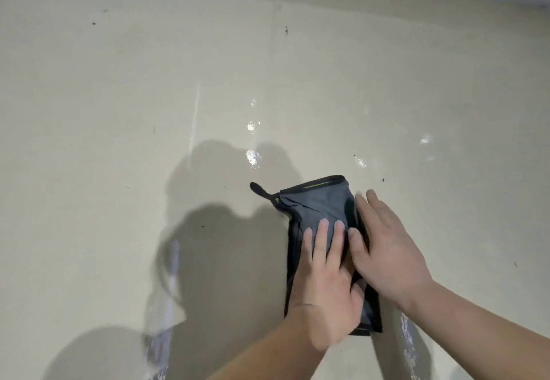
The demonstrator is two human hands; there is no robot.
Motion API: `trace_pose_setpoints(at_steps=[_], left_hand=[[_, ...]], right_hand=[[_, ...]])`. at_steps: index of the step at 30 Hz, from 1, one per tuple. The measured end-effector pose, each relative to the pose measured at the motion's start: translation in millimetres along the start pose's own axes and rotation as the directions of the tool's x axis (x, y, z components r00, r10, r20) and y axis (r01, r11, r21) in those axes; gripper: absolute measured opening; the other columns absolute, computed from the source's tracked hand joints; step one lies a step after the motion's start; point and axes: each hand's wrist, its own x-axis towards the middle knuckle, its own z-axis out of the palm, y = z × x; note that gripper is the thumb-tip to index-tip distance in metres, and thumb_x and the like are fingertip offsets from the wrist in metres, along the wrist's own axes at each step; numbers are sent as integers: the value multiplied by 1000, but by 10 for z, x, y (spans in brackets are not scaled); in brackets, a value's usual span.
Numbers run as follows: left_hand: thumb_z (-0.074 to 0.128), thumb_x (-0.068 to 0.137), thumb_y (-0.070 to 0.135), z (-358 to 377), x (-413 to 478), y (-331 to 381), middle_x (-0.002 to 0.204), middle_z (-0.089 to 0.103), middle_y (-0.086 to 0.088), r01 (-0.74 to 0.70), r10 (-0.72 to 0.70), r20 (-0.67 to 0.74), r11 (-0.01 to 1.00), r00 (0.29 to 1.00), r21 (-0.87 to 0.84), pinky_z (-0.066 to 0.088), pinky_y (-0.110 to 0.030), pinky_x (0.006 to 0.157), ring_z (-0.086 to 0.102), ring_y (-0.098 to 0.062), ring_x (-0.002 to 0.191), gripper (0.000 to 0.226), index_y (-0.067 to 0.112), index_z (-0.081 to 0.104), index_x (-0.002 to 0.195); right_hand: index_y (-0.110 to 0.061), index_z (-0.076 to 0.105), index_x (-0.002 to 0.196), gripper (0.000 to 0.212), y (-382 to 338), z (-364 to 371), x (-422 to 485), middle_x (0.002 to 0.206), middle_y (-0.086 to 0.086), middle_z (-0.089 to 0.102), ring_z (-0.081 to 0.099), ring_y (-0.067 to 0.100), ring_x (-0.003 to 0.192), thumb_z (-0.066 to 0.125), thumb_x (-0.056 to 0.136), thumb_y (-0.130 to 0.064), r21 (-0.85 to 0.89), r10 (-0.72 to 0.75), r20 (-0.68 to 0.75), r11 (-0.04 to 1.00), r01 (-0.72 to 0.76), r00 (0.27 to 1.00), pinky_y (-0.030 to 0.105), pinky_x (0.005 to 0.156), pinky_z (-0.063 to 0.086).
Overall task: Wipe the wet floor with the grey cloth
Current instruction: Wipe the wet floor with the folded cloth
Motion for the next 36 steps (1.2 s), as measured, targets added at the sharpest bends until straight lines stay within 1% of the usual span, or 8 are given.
trace_pose_setpoints(at_steps=[2, 5, 9, 14, 18, 23, 27, 36], left_hand=[[31, 102, 45, 26, -15, 170, 170, -8, -20, -48, 47, 41, 999, 998, 17, 2, -63, 123, -21, -45, 153, 74, 11, 6, 163], [43, 92, 27, 21, 23, 102, 167, 26, -13, -78, 66, -64, 975, 996, -209, 14, -54, 125, 11, -37, 157, 59, 15, 48, 149], [42, 87, 16, -132, 126, -215, 131, 67, -5, -168, 66, -295, 927, 953, -334, 41, -38, 112, 54, -20, 130, 42, 9, 71, 117], [49, 85, 10, -267, 68, -348, 111, 65, -3, -124, -13, -402, 942, 916, -313, 48, -33, 94, 58, -25, 101, 24, 11, 71, 96], [44, 88, 7, -412, 127, -193, 102, 60, -6, -124, 17, -406, 963, 914, -238, 49, -36, 86, 54, -26, 90, 25, 7, 68, 95], [43, 79, 12, -638, 289, 187, 132, 53, -12, -40, 10, -173, 985, 985, -170, 48, -40, 99, 55, -35, 116, 40, 10, 66, 112], [48, 93, 19, -824, 348, 653, 161, 22, -5, 170, -159, 89, 975, 983, -141, 30, -32, 115, 29, -30, 142, 46, 18, 47, 140], [53, 94, 24, -989, 574, 1562, 130, 40, -1, 283, -297, 422, 954, 857, 98, 49, -44, 96, 49, -26, 119, 41, 20, 45, 133]], right_hand=[[-27, 20, 163, 64, 205, 31, -149, 171, -6, 13, 8, 6, 156, 45, 104, -27, 59, 66, 34, 996, -68, 997, 19, 118, 13], [-27, 23, 162, 61, 363, 98, -344, 171, -14, 8, 6, -2, 155, 44, 105, -21, 108, 33, 39, 993, -37, 999, 17, 118, 16], [-34, 15, 161, 67, 254, 392, -363, 169, -20, 4, 0, -6, 153, 44, 103, -16, 167, -158, 78, 976, 143, 984, 10, 119, 8], [-5, 0, 161, 70, 148, 886, -323, 170, 17, -7, -19, 33, 156, 20, 101, -34, -124, -137, 164, 980, 158, 977, 45, 127, 2], [-13, -11, 161, 73, 372, 736, -231, 168, 7, -24, -30, 20, 153, 8, 99, -47, -106, -246, 156, 959, 264, 957, 42, 122, -11], [-19, -18, 158, 88, 1106, 244, 150, 164, 3, -31, -30, 19, 152, -22, 85, -68, -201, -377, 261, 879, 432, 888, 46, 127, -6], [-25, -36, 146, 81, 1650, -73, 388, 157, 1, -44, -41, 18, 146, -3, 92, -74, -294, -312, 434, 838, 460, 845, 46, 125, -15], [-23, -24, 158, 103, 2392, -245, 288, 163, 4, -37, -41, 17, 147, 7, 85, -89, -245, -504, 367, 759, 604, 782, 49, 124, -17]])
